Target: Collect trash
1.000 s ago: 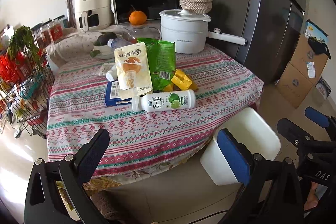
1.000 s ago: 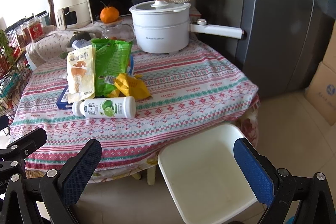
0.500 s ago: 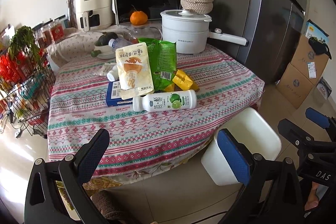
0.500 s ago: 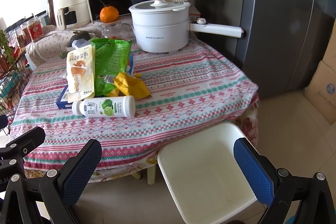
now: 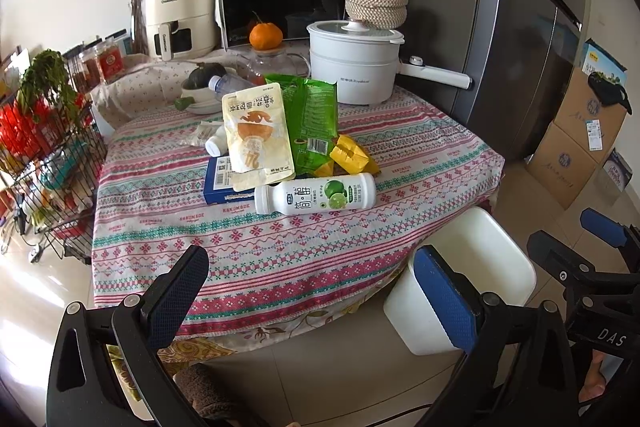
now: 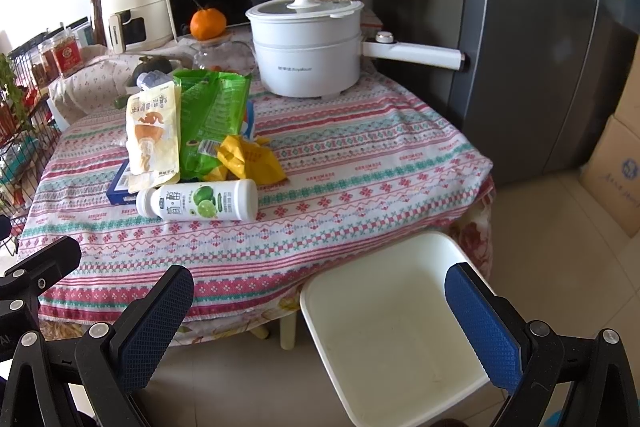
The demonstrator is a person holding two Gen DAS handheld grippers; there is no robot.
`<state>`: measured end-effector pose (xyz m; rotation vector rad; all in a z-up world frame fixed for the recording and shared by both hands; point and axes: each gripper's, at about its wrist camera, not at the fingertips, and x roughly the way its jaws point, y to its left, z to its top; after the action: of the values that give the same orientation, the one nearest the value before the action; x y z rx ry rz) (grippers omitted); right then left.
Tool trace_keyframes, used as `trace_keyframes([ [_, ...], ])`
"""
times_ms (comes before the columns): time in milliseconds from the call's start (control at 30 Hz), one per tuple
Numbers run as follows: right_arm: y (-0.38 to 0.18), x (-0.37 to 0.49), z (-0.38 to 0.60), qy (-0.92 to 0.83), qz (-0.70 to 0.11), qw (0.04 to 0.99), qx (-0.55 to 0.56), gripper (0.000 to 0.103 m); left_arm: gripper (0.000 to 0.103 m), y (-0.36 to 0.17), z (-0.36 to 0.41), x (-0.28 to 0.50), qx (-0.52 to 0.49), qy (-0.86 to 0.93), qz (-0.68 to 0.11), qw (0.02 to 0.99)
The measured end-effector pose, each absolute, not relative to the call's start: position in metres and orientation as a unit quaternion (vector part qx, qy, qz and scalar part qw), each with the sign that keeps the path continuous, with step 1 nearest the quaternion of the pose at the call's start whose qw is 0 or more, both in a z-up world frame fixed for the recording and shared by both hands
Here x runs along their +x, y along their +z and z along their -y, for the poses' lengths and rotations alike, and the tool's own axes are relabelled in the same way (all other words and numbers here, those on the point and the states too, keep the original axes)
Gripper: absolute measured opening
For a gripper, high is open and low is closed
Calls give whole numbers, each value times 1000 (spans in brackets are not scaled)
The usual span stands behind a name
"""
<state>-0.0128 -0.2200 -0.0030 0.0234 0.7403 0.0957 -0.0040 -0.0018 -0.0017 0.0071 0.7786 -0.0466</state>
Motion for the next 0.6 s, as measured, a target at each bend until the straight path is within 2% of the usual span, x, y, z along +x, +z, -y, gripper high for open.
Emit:
trace_keyframes([
  [600, -6, -11, 214, 47, -369, 928, 7, 103, 103, 2, -4, -5, -1, -20, -376, 926],
])
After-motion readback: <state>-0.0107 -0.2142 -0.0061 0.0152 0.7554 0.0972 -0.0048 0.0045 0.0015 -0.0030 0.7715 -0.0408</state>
